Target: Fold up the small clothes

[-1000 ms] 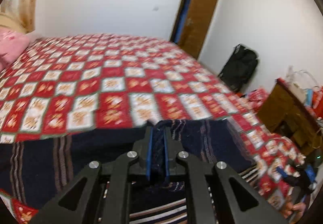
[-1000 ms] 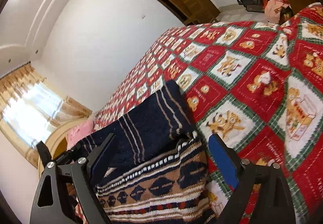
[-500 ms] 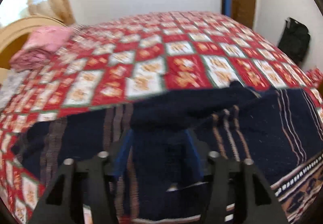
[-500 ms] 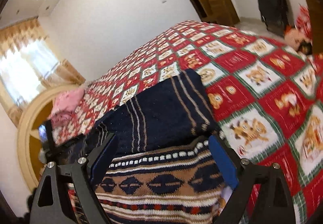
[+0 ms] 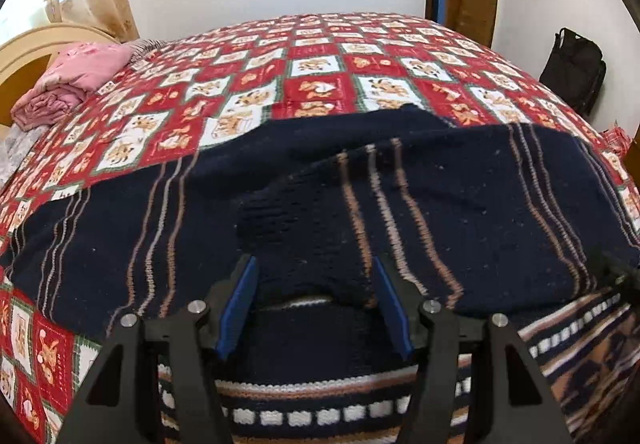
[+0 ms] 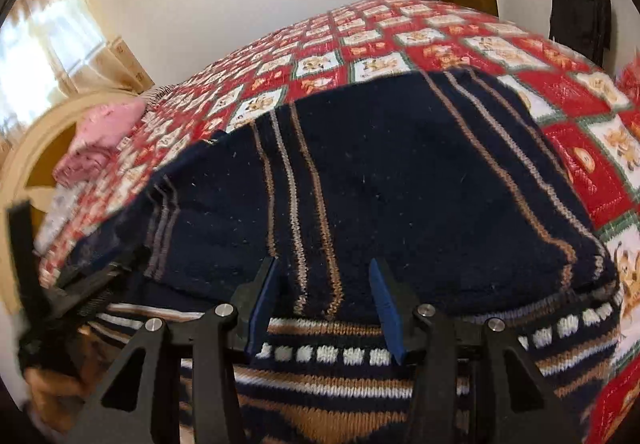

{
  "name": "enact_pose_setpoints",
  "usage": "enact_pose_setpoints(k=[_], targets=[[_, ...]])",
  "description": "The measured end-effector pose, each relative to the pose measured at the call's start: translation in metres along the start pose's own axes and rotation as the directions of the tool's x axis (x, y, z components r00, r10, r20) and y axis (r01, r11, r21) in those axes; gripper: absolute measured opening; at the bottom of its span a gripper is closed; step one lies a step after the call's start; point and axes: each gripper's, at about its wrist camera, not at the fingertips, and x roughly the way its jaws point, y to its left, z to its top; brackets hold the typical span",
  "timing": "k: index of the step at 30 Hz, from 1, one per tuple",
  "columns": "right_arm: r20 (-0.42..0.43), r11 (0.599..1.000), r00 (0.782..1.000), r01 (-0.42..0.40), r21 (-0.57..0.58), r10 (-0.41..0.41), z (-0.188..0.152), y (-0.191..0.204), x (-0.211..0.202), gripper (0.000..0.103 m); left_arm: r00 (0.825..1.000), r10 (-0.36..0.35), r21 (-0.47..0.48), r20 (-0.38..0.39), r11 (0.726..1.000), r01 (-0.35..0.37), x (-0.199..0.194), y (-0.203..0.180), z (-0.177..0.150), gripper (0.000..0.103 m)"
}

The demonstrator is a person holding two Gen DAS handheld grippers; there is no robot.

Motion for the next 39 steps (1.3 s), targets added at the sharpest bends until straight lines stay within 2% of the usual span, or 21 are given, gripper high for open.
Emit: enact_pose_setpoints(k=[3,6,8,11,14,16,17,18,21,23,24,26,27,29,30,32,33,36,39], targets=[[0.022,0.990,0.997,0.075,-0.122,-0.073,-0.008,0.014,0.003,0.050,1.000,0.014,0.011,0.007,1.000,-0.014,-0.011,0.013,-0.001,0.064],[0.062,0.989,0.996,0.071,-0.126,-0.063,-0.014,0.012,0.000,0.052,0.998,0.052,-0.057,0.038,0.997,-0.049,-0.025,0.046,-0.004,0.069],[0.076,0.992,0.996,0.055,-0.116,-0.047,-0.015,0.009,-0.001,0.053,0.994,0.097,-0.108,0.049,0.990,-0.091,-0.033,0.073,-0.007,0.085],[0.083,0.994,0.997,0.013,-0.107,-0.004,-0.016,0.005,-0.002,0.058,0.972,0.226,-0.207,0.063,0.956,-0.209,-0.044,0.130,-0.010,0.089],[0.090,0.994,0.996,0.004,-0.107,0.006,-0.016,0.006,-0.002,0.059,0.943,0.330,-0.334,0.034,0.893,-0.301,-0.053,0.195,-0.012,0.090],[0.093,0.993,0.996,0.017,-0.119,-0.006,-0.017,0.010,-0.001,0.060,0.920,0.392,-0.442,0.009,0.827,-0.348,-0.060,0.241,-0.016,0.095],[0.093,0.992,0.996,0.020,-0.125,-0.008,-0.018,0.011,0.000,0.062,0.912,0.411,-0.474,0.005,0.804,-0.359,-0.060,0.253,-0.019,0.096],[0.092,0.990,0.996,0.022,-0.137,-0.009,-0.018,0.013,0.000,0.064,0.899,0.437,-0.517,-0.009,0.768,-0.378,-0.059,0.274,-0.022,0.096],[0.089,0.987,0.996,0.032,-0.155,-0.018,-0.019,0.017,0.001,0.066,0.866,0.493,-0.581,-0.080,0.683,-0.442,-0.046,0.316,-0.031,0.096],[0.088,0.987,0.996,0.034,-0.156,-0.020,-0.018,0.017,0.002,0.066,0.848,0.517,-0.598,-0.114,0.646,-0.474,-0.036,0.332,-0.035,0.094],[0.088,0.987,0.996,0.032,-0.155,-0.018,-0.018,0.017,0.002,0.066,0.852,0.512,-0.610,-0.114,0.640,-0.467,-0.032,0.340,-0.037,0.094],[0.089,0.988,0.996,0.029,-0.154,-0.016,-0.019,0.016,0.002,0.067,0.871,0.477,-0.640,-0.120,0.633,-0.435,-0.023,0.353,-0.040,0.092],[0.089,0.988,0.996,0.028,-0.154,-0.015,-0.019,0.016,0.002,0.067,0.886,0.444,-0.668,-0.133,0.620,-0.411,-0.014,0.361,-0.043,0.090],[0.089,0.988,0.996,0.028,-0.155,-0.015,-0.019,0.016,0.002,0.067,0.911,0.384,-0.702,-0.148,0.608,-0.370,-0.001,0.368,-0.046,0.077],[0.089,0.987,0.996,0.028,-0.156,-0.014,-0.019,0.016,0.003,0.068,0.920,0.361,-0.711,-0.155,0.606,-0.358,0.004,0.369,-0.047,0.075],[0.088,0.987,0.996,0.021,-0.158,-0.008,-0.019,0.016,0.003,0.071,0.906,0.391,-0.691,-0.162,0.611,-0.387,0.008,0.362,-0.043,0.075],[0.087,0.987,0.996,0.018,-0.162,-0.004,-0.019,0.017,0.003,0.073,0.903,0.399,-0.672,-0.161,0.626,-0.396,0.013,0.359,-0.040,0.075],[0.086,0.984,0.996,0.029,-0.178,-0.014,-0.019,0.020,0.004,0.074,0.899,0.408,-0.656,-0.159,0.637,-0.405,0.018,0.359,-0.036,0.073],[0.085,0.981,0.996,0.046,-0.191,-0.030,-0.019,0.023,0.006,0.075,0.905,0.401,-0.657,-0.143,0.645,-0.390,0.019,0.361,-0.034,0.051]])
